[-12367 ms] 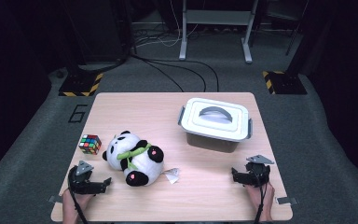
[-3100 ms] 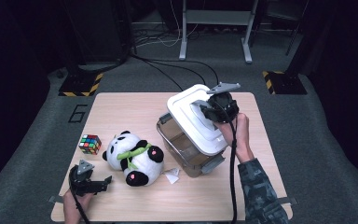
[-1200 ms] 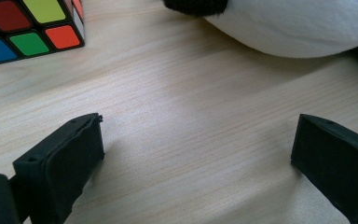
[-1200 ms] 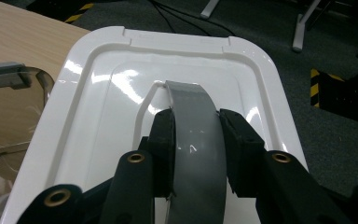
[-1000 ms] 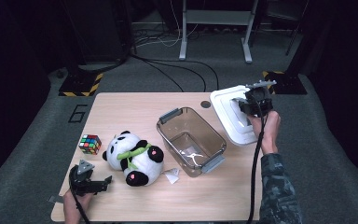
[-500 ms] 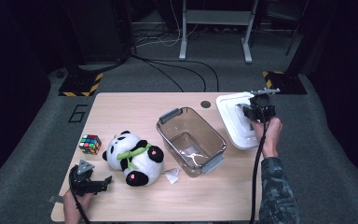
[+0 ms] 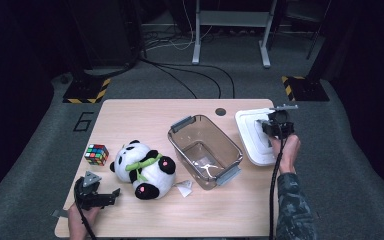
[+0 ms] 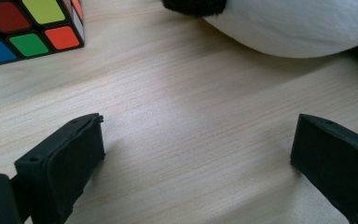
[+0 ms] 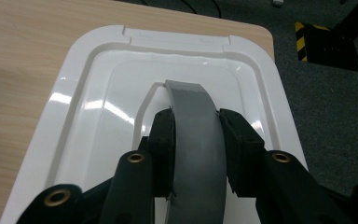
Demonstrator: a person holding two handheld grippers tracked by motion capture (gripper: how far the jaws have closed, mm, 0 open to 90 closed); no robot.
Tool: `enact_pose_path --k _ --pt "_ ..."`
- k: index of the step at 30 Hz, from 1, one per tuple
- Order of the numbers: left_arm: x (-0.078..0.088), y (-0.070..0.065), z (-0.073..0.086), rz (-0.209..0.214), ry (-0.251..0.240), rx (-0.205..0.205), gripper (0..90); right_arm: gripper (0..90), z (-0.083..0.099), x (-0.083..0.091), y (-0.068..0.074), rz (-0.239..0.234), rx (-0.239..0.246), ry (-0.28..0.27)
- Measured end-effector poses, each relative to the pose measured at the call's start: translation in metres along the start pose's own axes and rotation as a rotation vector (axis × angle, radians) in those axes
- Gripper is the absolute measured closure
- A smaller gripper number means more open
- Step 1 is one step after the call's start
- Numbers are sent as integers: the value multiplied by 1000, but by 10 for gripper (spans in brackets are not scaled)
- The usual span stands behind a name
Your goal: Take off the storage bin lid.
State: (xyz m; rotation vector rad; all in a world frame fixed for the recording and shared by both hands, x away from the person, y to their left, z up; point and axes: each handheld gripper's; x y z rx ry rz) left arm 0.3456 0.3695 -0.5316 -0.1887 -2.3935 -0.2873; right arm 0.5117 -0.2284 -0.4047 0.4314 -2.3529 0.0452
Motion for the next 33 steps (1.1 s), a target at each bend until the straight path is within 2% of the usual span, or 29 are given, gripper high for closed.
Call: enact_pose_path --k 5,11,17,21,23,26,29,33 --pt "0 0 0 3 5 -3 23 666 11 -11 -2 13 -35 -12" --pt "1 0 0 -1 3 -2 27 665 22 -26 0 32 -54 -4" --pt "1 0 0 0 3 -2 28 665 35 -42 -2 48 -68 5" --pt "1 0 0 1 4 -2 28 665 41 -52 -5 62 -76 30" --pt "1 0 0 1 2 -1 29 665 44 -54 -5 73 -91 25" --pt "1 0 0 0 3 -1 29 664 50 -58 -7 63 -103 29" --pt "1 0 0 0 0 0 29 663 53 -63 -9 83 -105 36" --pt "0 0 0 0 0 0 29 656 52 -62 -9 83 -93 47"
Point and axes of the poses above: each handheld gripper's, and its own axes: x roughly backward along the jaws, z roughly out of its underside, y roughly to its left, and after that the axes turned 13 degrees about -z, right-handed
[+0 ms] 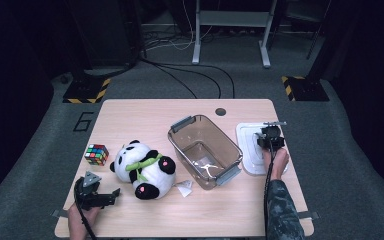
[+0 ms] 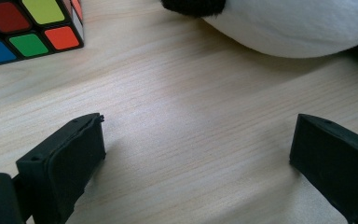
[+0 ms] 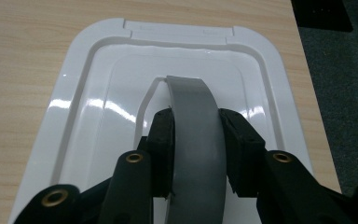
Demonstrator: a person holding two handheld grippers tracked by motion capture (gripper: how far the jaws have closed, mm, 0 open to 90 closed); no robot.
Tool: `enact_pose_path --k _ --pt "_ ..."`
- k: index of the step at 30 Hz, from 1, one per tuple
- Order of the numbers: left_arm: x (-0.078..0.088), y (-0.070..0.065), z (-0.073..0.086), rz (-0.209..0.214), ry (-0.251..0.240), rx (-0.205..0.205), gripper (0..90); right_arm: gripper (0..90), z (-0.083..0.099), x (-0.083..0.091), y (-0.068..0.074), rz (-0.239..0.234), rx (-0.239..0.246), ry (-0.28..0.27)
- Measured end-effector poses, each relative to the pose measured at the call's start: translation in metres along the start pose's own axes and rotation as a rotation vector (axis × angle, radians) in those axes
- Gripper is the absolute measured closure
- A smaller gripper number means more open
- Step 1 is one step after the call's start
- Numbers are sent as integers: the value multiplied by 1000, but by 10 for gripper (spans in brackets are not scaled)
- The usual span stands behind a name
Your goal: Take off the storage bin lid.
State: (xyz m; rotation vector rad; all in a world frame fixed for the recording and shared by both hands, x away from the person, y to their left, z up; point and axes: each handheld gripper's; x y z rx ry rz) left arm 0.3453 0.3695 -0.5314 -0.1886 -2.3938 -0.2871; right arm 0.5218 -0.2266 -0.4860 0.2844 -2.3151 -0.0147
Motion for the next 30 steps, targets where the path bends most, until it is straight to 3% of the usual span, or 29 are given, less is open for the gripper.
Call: enact_pose_path --k 5,12,15,19,22,30 --pt "0 0 0 1 4 -3 30 417 0 8 -5 -54 -52 -38" --pt "0 0 0 -2 -4 2 30 151 4 33 -8 -119 -24 -59" --pt "0 0 0 -2 -4 2 30 99 8 42 -4 -145 15 -51" --pt "0 -1 0 -1 -3 4 30 53 16 52 -1 -128 57 -32" --pt "0 -1 0 0 -3 4 30 16 24 59 -1 -140 79 -33" --pt "0 0 0 0 3 0 30 0 47 83 14 -210 130 -54"
Point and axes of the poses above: each handheld gripper's, and its own axes: x roughly backward along the jaws, z roughly out of its underside, y roughly to its left, and after that the axes turned 13 degrees about -z, right-handed
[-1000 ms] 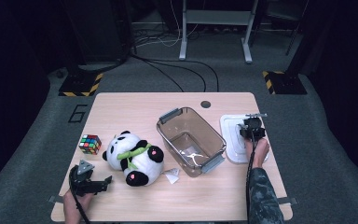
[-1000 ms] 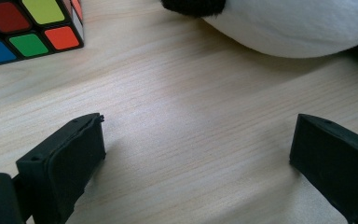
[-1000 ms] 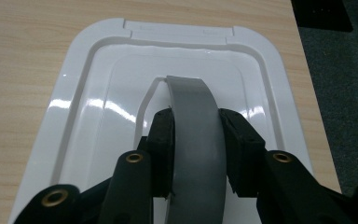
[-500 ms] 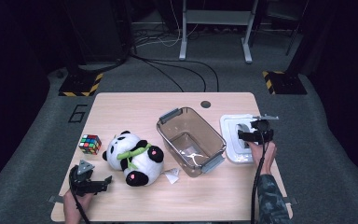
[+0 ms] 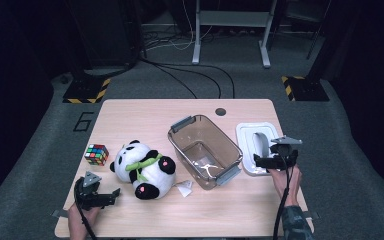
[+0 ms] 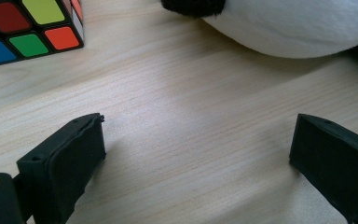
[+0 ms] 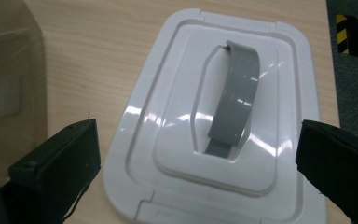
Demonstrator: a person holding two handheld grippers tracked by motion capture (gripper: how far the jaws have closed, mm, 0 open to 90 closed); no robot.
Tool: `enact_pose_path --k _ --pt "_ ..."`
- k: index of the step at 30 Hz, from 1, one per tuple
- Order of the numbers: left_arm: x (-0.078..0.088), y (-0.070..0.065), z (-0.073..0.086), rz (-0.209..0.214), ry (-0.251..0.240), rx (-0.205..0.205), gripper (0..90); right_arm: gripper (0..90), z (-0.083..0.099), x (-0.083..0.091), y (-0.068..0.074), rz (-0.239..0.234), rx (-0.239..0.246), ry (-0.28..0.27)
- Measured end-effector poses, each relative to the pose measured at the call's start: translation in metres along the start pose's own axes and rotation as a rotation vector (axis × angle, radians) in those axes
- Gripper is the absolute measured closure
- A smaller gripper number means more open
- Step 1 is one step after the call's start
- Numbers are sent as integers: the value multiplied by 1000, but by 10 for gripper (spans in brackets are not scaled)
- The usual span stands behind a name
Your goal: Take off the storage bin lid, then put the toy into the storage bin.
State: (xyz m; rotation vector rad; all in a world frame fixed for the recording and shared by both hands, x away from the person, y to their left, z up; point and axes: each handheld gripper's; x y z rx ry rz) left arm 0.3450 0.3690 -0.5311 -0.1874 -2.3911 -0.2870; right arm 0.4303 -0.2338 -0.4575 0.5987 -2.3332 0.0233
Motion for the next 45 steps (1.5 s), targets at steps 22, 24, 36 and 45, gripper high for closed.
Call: enact_pose_path --k 22,24,36,45 --pt "0 0 0 0 0 1 30 0 76 9 58 -92 138 -46" --pt "0 0 0 -1 -2 1 30 0 82 7 62 -94 153 -39" --pt "0 -1 0 -9 -8 4 30 0 103 -6 64 -95 136 50" --pt "0 0 0 -3 -4 5 31 0 106 -3 60 -138 118 72"
Point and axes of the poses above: each handheld gripper's, and its own axes: x roughly backward along the jaws, z roughly out of its underside, y roughly to its left, and after that the axes turned 13 degrees about -z, right-handed
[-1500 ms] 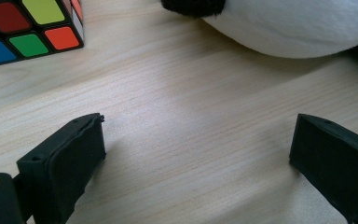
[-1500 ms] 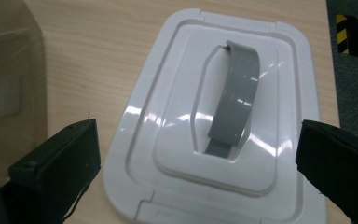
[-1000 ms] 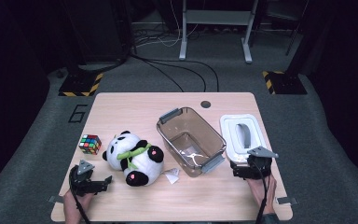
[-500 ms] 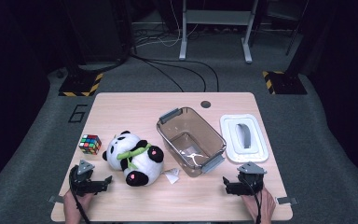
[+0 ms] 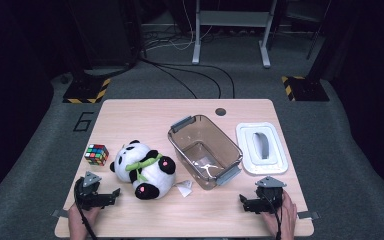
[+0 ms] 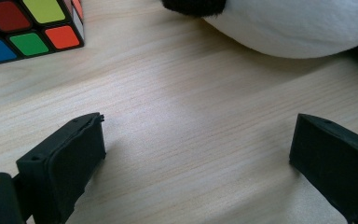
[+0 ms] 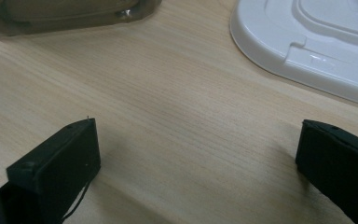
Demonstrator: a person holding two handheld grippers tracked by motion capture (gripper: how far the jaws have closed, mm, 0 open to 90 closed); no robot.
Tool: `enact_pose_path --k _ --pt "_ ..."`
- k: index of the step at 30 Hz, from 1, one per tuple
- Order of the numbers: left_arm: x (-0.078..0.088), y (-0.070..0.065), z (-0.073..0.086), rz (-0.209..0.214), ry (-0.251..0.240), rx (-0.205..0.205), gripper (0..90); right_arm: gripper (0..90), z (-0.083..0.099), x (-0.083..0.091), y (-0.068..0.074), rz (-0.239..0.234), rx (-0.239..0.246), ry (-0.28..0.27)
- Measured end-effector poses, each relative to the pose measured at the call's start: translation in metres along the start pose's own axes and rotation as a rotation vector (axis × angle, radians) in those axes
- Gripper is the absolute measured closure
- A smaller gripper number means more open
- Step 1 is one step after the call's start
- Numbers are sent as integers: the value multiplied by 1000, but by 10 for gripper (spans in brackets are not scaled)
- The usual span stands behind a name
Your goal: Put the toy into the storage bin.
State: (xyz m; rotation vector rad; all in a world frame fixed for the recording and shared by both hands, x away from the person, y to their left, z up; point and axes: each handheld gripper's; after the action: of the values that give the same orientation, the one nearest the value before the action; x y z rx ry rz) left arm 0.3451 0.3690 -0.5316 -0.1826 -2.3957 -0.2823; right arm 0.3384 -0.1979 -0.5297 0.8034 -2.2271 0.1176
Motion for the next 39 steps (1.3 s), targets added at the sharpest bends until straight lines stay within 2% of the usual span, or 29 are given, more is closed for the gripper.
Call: enact_pose_path --k 4,8,16,22,24,26,29,34,39 --pt "0 1 0 4 0 -2 31 0 0 0 0 1 3 -1" --pt "0 1 0 1 0 -1 29 0 -2 -1 -4 -26 31 5" --pt "1 1 1 3 4 2 29 0 -3 -2 -3 -30 29 6" --pt "4 3 5 15 -3 -11 28 0 -3 -2 -4 -31 30 7" --pt "6 3 4 16 10 -12 27 0 -3 -2 -4 -31 30 7" --pt "8 5 5 29 20 -8 28 0 -3 -2 -4 -31 30 7" --pt "12 6 3 39 8 -6 32 0 -3 -2 -4 -32 29 8" --pt "29 12 -10 100 -36 25 42 0 -3 -2 -4 -33 33 7" --pt "47 12 -29 142 -76 13 45 0 -3 -2 -4 -33 33 8"
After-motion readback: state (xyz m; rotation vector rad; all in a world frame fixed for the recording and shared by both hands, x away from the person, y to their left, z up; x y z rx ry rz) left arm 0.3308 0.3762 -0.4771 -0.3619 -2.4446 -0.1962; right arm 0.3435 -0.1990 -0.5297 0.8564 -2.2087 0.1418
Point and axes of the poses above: each handheld gripper's, and its own axes: x roughly backward along the jaws, z roughly out of its underside, y roughly to its left, and after that the axes turned 13 degrees about -z, right-handed
